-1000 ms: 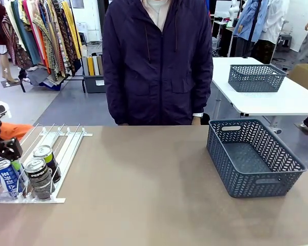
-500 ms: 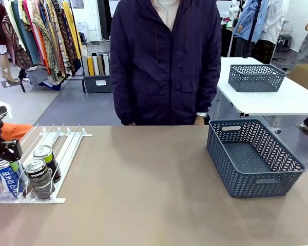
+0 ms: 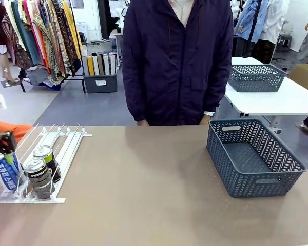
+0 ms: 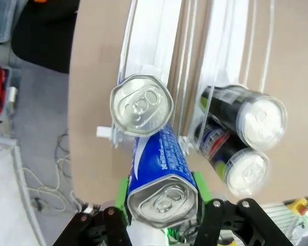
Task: Retrieve and store the cans from the dispenser.
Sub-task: Pick up one can from the Automatic Can Dispenser and place it in the middle of the table.
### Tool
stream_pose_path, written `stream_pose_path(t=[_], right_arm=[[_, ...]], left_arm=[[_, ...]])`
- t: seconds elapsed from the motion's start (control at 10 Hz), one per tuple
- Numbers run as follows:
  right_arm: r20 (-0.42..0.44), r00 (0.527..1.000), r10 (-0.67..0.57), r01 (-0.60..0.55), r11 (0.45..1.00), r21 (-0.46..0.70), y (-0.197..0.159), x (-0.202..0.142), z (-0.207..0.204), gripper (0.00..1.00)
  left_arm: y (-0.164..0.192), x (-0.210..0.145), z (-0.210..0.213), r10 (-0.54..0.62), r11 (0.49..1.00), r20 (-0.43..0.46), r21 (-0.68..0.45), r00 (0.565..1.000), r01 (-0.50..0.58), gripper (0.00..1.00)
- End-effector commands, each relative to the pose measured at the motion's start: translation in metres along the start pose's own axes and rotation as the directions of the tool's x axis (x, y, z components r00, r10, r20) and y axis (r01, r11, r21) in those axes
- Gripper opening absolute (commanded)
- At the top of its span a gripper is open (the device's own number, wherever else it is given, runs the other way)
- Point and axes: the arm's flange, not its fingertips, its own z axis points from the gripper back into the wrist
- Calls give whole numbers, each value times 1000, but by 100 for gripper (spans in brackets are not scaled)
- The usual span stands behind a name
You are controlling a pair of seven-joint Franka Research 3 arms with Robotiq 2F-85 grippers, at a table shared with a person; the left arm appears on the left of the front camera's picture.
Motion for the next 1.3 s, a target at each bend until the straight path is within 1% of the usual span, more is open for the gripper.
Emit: stream_pose_path(t=[0.0,0.1,0.2,0.3,0.4,0.5,0.6,0.9,1.0,1.1,1.2], right_arm=[[22,1000,2,-2,1000,21,4,4,-2,100],[22,1000,2,-2,1000,21,4,4,-2,100],[22,1000,2,-2,1000,21,4,4,-2,100],[22,1000,2,-2,1000,21,4,4,-2,100],[22,1000,2,-2,1000,21,4,4,-2,100],[22,1000,2,-2,1000,21,4,4,-2,100],[22,1000,2,-2,1000,21,4,4,-2,100],[22,1000,2,-2,1000,21,4,4,-2,100],[22,1000,2,-2,1000,21,4,4,-2,100],[22,1000,2,-2,1000,21,4,4,-2,100],[22,1000,2,-2,1000,21,4,4,-2,100]], left_arm=[[5,-22,72,-60,998,60,-14,996,60,0],[10,-34,96,-89,995,90,-32,992,92,0],[17,-45,114,-108,990,150,-70,983,119,0],[30,-61,130,-111,984,223,-113,969,139,0],[38,-69,135,-108,977,260,-153,959,151,0],[47,-73,135,-104,968,263,-194,959,158,0],[30,-64,142,-94,990,210,-86,973,115,0],[30,-64,142,-94,990,210,-86,973,115,0],[33,-68,137,-104,986,210,-107,972,129,0],[13,-59,142,-121,981,229,-118,966,151,0],[-20,-46,151,-181,970,260,-110,949,215,0]])
